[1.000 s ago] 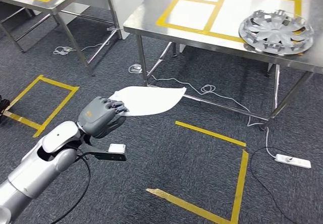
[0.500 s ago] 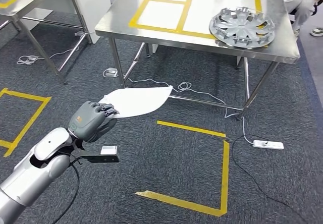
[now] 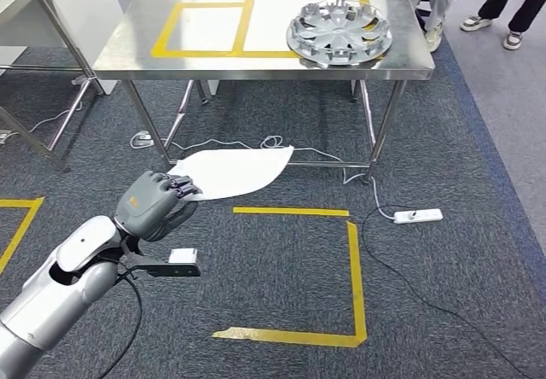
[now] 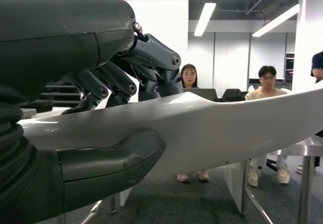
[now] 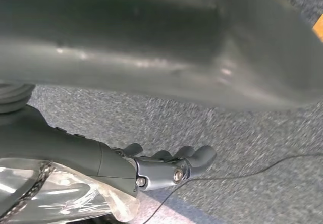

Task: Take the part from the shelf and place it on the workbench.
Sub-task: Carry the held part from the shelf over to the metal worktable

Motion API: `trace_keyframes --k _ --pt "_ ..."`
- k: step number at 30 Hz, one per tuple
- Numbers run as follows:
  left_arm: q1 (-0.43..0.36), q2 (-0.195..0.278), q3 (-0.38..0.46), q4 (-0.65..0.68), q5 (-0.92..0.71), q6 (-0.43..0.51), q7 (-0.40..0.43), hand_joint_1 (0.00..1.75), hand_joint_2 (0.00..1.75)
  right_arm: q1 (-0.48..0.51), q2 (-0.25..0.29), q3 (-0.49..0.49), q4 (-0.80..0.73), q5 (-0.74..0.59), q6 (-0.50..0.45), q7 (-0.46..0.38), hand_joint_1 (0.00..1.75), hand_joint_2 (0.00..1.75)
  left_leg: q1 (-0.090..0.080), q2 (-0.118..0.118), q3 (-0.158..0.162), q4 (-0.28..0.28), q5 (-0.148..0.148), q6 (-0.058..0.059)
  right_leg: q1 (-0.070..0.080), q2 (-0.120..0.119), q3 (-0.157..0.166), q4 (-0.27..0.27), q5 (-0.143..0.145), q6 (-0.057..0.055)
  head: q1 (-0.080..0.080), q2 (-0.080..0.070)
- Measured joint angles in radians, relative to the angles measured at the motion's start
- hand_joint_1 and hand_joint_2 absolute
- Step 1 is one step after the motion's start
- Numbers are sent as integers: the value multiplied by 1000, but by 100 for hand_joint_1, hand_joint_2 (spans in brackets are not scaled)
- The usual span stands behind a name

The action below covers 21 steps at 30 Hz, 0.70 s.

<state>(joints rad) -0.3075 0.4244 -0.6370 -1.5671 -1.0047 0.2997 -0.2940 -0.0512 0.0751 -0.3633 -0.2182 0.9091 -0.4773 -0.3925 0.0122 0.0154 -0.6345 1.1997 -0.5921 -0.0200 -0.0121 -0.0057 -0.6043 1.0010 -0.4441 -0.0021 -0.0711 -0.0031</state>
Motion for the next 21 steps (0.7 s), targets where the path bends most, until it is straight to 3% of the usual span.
trace_keyframes --k 1,2,3,5,7,8,11,16,21 --pt "0 0 -1 1 0 -1 0 175 175 1 0 0 0 2 0 1 0 0 0 -5 -29 60 -20 -1 1 7 0 1 0 -1 0 0" --pt "0 -1 -3 2 0 -1 0 175 175 2 -1 0 0 2 0 2 0 0 0 -6 -46 91 -22 0 3 14 0 1 -1 -1 0 0" --pt "0 -1 -4 3 0 -1 0 175 175 3 -2 0 0 4 0 3 0 0 -1 -6 -45 83 -4 3 4 21 1 3 -1 -2 0 0" --pt "-1 0 -4 3 0 -1 0 175 175 3 -2 0 0 9 -1 4 0 0 -2 -8 4 -34 72 13 6 32 3 5 -1 -1 0 0" --pt "-4 0 -4 3 0 0 0 175 175 1 -2 0 0 14 -2 3 0 0 -5 -13 54 -152 118 23 10 40 0 9 -2 3 0 0" --pt "-6 0 -4 3 0 1 1 175 175 1 -3 0 0 15 -3 3 0 0 -5 -14 65 -181 123 19 11 41 -3 11 -3 4 1 0" --pt "-6 -1 -4 3 -1 4 5 175 175 2 -3 0 0 17 -5 1 0 0 -7 -16 65 -192 123 9 10 41 -8 12 -2 5 2 0" --pt "-7 -2 -4 3 -2 5 6 175 175 0 -3 1 0 16 -11 1 0 0 -11 -18 64 -192 125 18 7 40 -4 3 5 15 2 0" --pt "-9 -2 -4 3 -4 4 7 175 175 0 -2 1 0 17 -14 -2 0 0 -12 -18 64 -191 125 22 5 40 -4 2 6 18 1 0"
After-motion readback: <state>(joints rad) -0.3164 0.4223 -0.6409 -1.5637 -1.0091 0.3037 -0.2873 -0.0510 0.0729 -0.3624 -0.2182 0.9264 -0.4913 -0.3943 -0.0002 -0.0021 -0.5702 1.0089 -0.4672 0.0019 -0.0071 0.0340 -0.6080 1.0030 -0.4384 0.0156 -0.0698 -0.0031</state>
